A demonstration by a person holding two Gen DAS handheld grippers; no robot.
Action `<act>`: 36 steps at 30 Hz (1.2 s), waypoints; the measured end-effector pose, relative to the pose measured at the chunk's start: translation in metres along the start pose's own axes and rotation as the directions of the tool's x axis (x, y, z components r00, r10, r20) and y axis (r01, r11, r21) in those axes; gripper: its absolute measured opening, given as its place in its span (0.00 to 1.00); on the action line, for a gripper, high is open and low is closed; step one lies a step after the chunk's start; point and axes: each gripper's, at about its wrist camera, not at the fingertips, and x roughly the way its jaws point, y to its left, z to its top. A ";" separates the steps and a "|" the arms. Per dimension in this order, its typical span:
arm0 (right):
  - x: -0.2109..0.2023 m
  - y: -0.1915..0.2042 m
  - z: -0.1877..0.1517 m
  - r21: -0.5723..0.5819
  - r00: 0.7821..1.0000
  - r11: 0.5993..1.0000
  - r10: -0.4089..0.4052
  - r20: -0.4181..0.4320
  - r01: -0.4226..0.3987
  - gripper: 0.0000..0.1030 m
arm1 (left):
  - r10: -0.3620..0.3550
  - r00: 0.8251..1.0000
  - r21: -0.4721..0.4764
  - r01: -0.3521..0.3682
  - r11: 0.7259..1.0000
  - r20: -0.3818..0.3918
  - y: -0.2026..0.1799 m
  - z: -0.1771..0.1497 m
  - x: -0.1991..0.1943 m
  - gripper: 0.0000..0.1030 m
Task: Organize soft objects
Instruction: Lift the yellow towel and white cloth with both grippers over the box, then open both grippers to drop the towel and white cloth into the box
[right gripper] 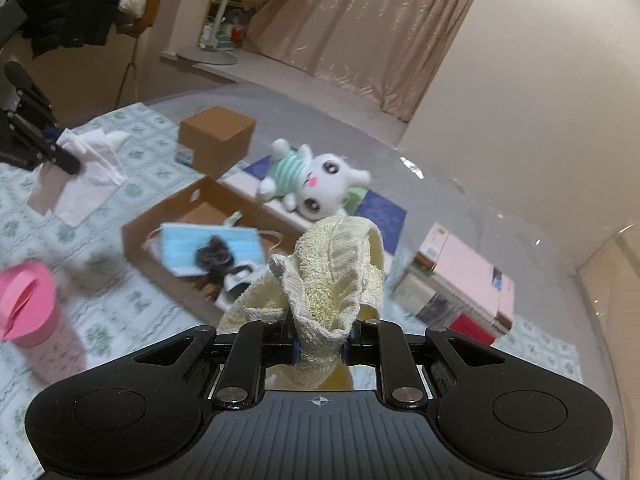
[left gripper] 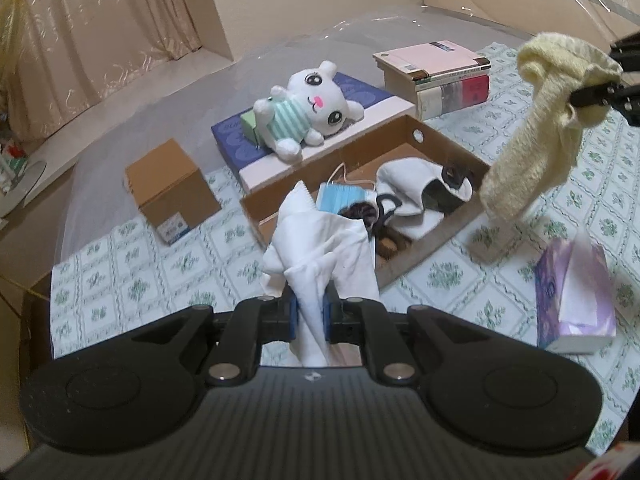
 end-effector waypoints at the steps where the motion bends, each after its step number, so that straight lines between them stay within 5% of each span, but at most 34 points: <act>1: 0.003 -0.003 0.005 0.001 1.000 1.000 -0.001 0.006 0.001 0.17 | -0.002 1.000 0.007 0.002 1.000 0.002 -0.001 0.005 0.004 0.10; 10: 0.037 -0.016 0.048 0.045 0.993 0.996 0.075 0.091 -0.079 0.17 | -0.001 1.000 0.037 0.000 0.999 0.010 -0.005 0.046 0.046 0.10; 14: 0.059 -0.031 0.062 0.185 0.975 0.969 0.133 0.177 -0.166 0.17 | -0.002 1.000 0.008 0.002 1.000 0.029 -0.003 0.061 0.068 0.10; 17: 0.086 -0.044 0.061 0.337 0.964 0.913 0.166 0.208 -0.230 0.17 | -0.006 0.999 -0.017 0.007 1.000 0.032 -0.001 0.067 0.087 0.10; 20: 0.126 -0.044 0.049 0.415 0.969 0.876 0.205 0.140 -0.246 0.17 | -0.010 1.000 -0.026 0.011 1.000 0.016 -0.003 0.066 0.111 0.10; 23: 0.167 -0.032 0.030 0.419 0.971 0.882 0.241 -0.009 -0.215 0.17 | -0.024 1.000 -0.024 0.023 0.999 -0.013 -0.006 0.060 0.135 0.10; 27: 0.201 -0.020 0.006 0.432 0.933 0.862 0.343 -0.113 -0.265 0.17 | -0.034 0.998 -0.015 0.033 0.999 -0.047 -0.006 0.050 0.162 0.10; 36: 0.239 -0.007 0.006 0.328 0.967 0.935 0.197 -0.163 -0.135 0.17 | -0.001 0.997 -0.026 -0.001 1.000 -0.075 0.005 0.046 0.201 0.10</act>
